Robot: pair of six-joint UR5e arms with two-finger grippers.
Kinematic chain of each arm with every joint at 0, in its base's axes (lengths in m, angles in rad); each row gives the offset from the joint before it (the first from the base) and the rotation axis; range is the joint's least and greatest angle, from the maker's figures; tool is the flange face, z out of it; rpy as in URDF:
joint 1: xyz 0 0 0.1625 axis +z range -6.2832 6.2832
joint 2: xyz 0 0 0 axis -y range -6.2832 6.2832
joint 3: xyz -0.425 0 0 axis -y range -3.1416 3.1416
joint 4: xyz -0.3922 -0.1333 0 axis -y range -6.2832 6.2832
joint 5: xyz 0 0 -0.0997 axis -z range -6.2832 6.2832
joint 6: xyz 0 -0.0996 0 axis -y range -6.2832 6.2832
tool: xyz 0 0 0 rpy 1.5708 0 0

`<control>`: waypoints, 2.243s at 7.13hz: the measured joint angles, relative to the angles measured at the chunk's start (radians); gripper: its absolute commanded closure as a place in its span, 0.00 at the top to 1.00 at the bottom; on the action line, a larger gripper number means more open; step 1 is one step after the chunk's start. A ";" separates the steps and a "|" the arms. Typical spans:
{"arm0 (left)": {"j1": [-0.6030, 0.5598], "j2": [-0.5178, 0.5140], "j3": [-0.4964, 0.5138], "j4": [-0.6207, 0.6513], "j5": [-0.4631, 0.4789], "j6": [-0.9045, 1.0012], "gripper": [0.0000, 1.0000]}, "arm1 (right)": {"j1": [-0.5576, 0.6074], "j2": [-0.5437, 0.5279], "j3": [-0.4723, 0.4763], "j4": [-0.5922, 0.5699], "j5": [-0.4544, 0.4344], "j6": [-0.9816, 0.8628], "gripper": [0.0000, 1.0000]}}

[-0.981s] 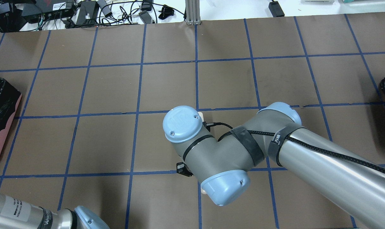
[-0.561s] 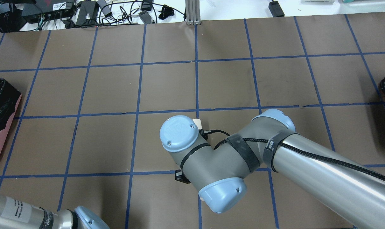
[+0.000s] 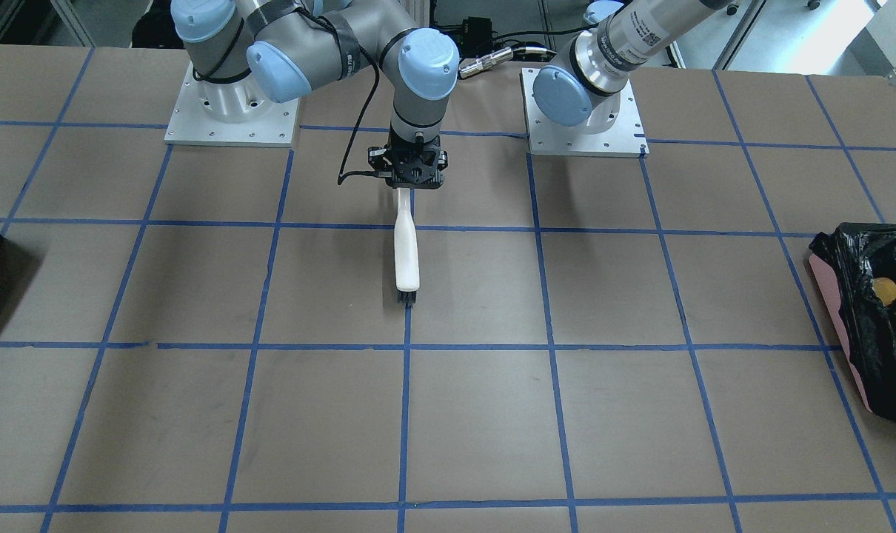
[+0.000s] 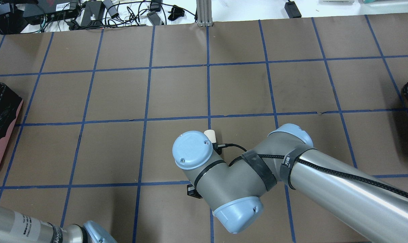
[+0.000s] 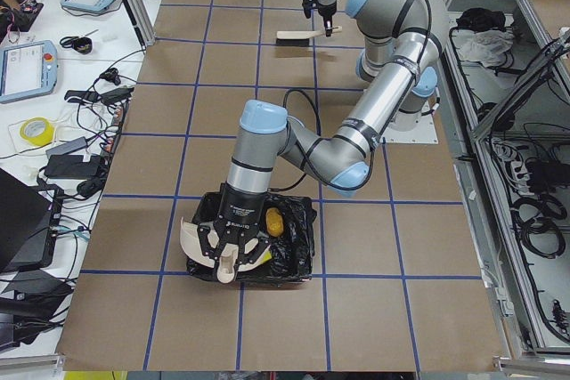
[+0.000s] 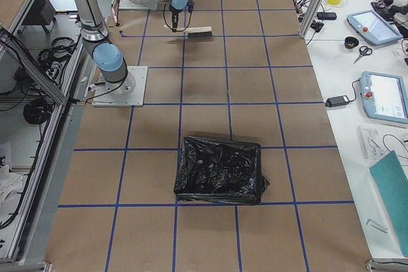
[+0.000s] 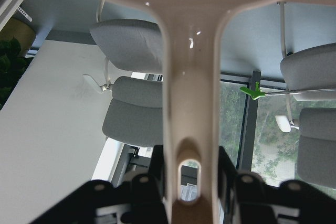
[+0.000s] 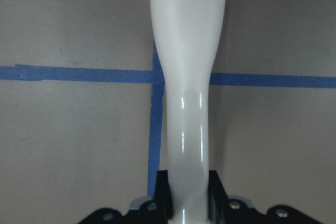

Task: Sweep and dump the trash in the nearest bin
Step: 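Tip the dustpan over the black bin with the left gripper, then lower the brush onto the table and open the right gripper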

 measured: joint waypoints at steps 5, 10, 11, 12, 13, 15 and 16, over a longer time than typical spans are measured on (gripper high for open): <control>-0.154 0.149 0.004 -0.376 0.037 -0.346 0.00 | 0.005 0.004 -0.003 -0.019 -0.001 0.007 1.00; -0.279 0.227 0.001 -0.759 -0.080 -0.874 0.00 | -0.008 -0.005 -0.145 0.065 -0.015 -0.008 1.00; -0.318 0.237 -0.002 -0.817 -0.095 -1.005 0.00 | -0.023 -0.006 -0.207 0.112 -0.019 -0.015 1.00; -0.369 0.242 -0.006 -0.859 -0.101 -1.134 0.00 | -0.050 -0.014 -0.257 0.141 -0.022 -0.034 1.00; -0.430 0.241 -0.009 -0.896 -0.102 -1.273 0.00 | -0.095 -0.040 -0.291 0.153 -0.022 -0.085 1.00; -0.559 0.241 -0.013 -0.961 -0.103 -1.541 0.00 | -0.236 -0.137 -0.326 0.180 -0.022 -0.255 1.00; -0.628 0.239 -0.018 -0.985 -0.104 -1.672 0.00 | -0.308 -0.174 -0.338 0.207 -0.022 -0.330 1.00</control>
